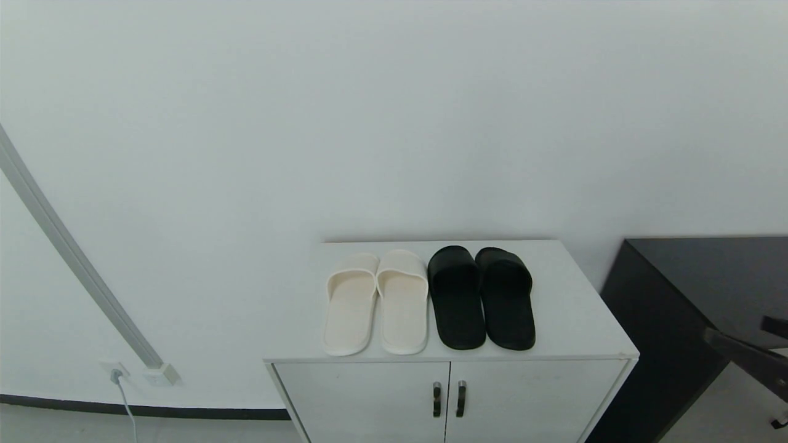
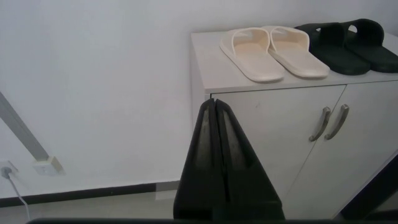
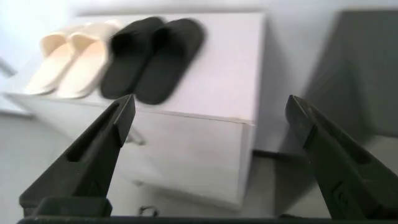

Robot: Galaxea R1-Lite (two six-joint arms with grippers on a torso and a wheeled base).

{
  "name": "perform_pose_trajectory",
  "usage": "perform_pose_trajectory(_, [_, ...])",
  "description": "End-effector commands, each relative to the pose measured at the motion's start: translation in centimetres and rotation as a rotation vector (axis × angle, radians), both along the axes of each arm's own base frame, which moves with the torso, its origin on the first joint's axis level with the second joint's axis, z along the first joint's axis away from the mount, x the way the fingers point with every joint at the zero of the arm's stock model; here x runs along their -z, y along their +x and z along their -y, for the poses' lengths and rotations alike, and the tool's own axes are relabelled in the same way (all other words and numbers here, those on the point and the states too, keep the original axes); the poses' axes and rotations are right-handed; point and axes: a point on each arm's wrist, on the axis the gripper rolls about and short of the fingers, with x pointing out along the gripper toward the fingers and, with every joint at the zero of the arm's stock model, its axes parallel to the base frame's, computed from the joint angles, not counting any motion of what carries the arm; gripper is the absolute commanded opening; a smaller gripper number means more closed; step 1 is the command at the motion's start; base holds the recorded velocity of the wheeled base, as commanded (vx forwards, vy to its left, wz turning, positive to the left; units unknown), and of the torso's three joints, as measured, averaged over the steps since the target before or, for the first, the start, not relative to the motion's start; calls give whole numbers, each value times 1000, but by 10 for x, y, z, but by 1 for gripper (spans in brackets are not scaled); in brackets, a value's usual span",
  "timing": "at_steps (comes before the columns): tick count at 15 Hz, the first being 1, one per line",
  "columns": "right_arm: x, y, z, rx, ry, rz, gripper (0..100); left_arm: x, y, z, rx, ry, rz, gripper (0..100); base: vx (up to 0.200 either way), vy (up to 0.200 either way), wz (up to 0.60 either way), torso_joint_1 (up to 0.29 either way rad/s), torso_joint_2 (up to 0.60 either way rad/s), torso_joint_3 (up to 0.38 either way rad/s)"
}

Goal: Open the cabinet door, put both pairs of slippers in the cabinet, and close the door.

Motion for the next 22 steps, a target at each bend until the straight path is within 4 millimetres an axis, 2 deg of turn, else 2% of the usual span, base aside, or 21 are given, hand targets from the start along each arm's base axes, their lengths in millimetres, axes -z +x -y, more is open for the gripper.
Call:
perform_pose_trajectory(1, [-5,34,-55,-101,-6,-87,100,0,0,0,0,0,-1,0,0,0,0,0,0,0])
perform_pose_trajectory(3, [-10,40,-90,-118,-4,-95,100,0,0,0,0,0,-1,0,0,0,0,0,0,0])
perform_pose_trajectory(5, [-9,53,-117,-114,1,-105,100,0,0,0,0,0,-3,0,0,0,0,0,0,0])
perform_pose_trajectory(9, [6,90,-153,-18,-12,-81,100,0,0,0,0,0,-1,0,0,0,0,0,0,0])
perform_pose_trajectory(10, [14,108,-170,46,-2,-64,100,0,0,0,0,0,-1,0,0,0,0,0,0,0])
perform_pose_trajectory(12, [26,127,-187,115,6,-52,100,0,0,0,0,0,-3,0,0,0,0,0,0,0])
perform_pose_trajectory(15, [46,150,-207,192,-5,-25,100,0,0,0,0,0,-1,0,0,0,0,0,0,0])
perform_pose_trajectory(19, [74,173,-207,235,-43,-39,100,0,0,0,1,0,-1,0,0,0,0,0,0,0])
perform_pose_trajectory(22, [87,191,-209,252,-66,-50,100,0,0,0,1,0,-1,0,0,0,0,0,0,0])
